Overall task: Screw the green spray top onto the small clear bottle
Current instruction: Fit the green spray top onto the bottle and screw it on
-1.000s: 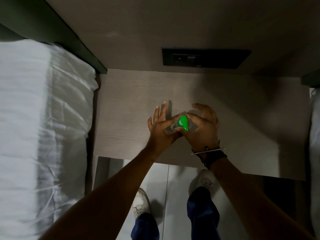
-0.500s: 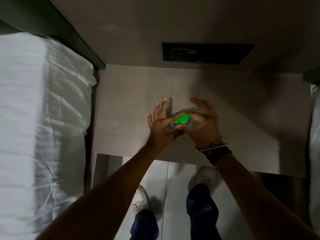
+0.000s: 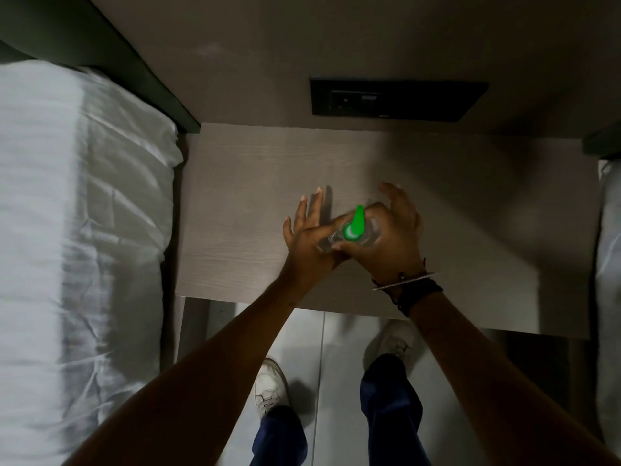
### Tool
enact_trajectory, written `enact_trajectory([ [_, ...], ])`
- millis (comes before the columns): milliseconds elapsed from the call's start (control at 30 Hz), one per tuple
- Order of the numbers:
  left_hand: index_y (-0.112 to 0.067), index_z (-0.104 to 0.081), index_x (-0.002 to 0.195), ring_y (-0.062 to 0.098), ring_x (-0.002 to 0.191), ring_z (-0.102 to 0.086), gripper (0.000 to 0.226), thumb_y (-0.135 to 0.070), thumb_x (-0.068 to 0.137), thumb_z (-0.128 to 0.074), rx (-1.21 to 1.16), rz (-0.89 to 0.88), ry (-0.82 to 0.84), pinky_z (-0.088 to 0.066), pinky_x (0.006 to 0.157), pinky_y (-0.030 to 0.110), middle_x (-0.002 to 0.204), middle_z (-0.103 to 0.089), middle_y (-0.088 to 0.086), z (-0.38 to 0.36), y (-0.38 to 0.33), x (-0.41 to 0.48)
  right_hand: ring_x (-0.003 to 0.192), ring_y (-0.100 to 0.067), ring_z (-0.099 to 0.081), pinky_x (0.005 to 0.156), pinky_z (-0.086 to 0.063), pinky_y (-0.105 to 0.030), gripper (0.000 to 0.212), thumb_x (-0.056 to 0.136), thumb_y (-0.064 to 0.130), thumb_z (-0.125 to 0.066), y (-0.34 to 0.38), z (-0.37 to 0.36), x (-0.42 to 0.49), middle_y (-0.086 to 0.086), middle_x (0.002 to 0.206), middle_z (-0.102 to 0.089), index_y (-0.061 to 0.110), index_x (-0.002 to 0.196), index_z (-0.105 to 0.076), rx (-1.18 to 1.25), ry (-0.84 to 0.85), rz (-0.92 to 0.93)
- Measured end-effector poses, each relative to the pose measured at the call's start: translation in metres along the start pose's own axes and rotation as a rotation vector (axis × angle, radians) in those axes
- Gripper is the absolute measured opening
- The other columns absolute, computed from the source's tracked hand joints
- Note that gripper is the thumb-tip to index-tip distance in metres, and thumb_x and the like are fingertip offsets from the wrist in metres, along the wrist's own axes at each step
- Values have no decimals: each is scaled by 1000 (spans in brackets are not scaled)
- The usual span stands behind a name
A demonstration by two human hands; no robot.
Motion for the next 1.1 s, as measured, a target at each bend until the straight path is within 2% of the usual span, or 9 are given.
enact_trajectory([
  [100,-34,-54,127,28,144,5,60,-50,72,-70,3,-3,3,3,111,57,159,-10,11,-2,-2,-3,143,-30,-12,112,-12,-57,78,63,56,-73,-2,-2,0,-11,157,-17,29,130,-46,53,97,35],
  [233,-31,-59,122,28,145,1,55,-52,72,-68,-13,-4,-12,1,112,58,159,-14,9,-2,0,-1,141,-26,-18,109,-20,-59,34,67,39,-73,1,7,0,-3,149,-38,22,96,-68,129,49,120],
  [333,-36,-55,125,29,146,0,58,-57,72,-62,-12,-2,-14,1,112,59,159,-15,9,-4,-1,-2,133,-31,-35,101,-30,-57,53,57,52,-78,6,3,3,-8,133,-55,10,86,-65,-72,-32,103],
  [467,-40,-51,128,29,146,1,57,-56,75,-62,32,9,-3,0,112,61,159,-13,8,-5,-1,-1,132,-30,-34,105,-30,-54,75,53,75,-67,7,-2,6,-10,140,-44,17,99,-61,-125,-9,27],
  [633,-36,-56,124,25,144,2,58,-59,71,-61,-32,-20,-34,1,113,60,158,-16,8,-4,0,-1,132,-35,-37,103,-32,-63,51,62,53,-68,-5,6,-3,-9,140,-48,17,98,-65,112,28,112],
  [733,-40,-50,128,31,145,0,60,-62,73,-56,-10,-29,-16,-1,111,64,159,-15,9,-6,-1,0,121,-32,-48,98,-38,-59,66,51,55,-80,-1,3,-5,-10,123,-57,18,100,-57,87,-98,29],
  [867,-41,-51,127,32,145,-2,60,-66,73,-52,25,-20,-13,-1,110,62,158,-16,9,-8,1,1,138,-30,-26,110,-22,-49,70,59,59,-75,-5,-1,-3,-10,150,-32,25,116,-54,67,30,14],
  [1000,-37,-57,122,25,144,4,56,-56,71,-68,37,-9,12,0,113,62,159,-15,8,-9,3,5,141,-26,-23,111,-22,-58,60,68,34,-73,-12,6,-7,-3,148,-41,18,123,-55,121,39,116],
  [1100,-40,-53,126,23,142,6,60,-60,69,-62,-1,-16,-3,4,110,58,159,-14,9,-8,1,3,140,-26,-26,107,-23,-64,62,61,48,-80,-5,5,-1,-3,146,-44,13,109,-61,-48,-2,99],
])
Point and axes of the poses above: each hand's wrist, its own x-axis towards the middle knuckle, its own z-axis out of the back of the hand, y = z × x, the point moved 1 cm from there along x, towards the middle knuckle
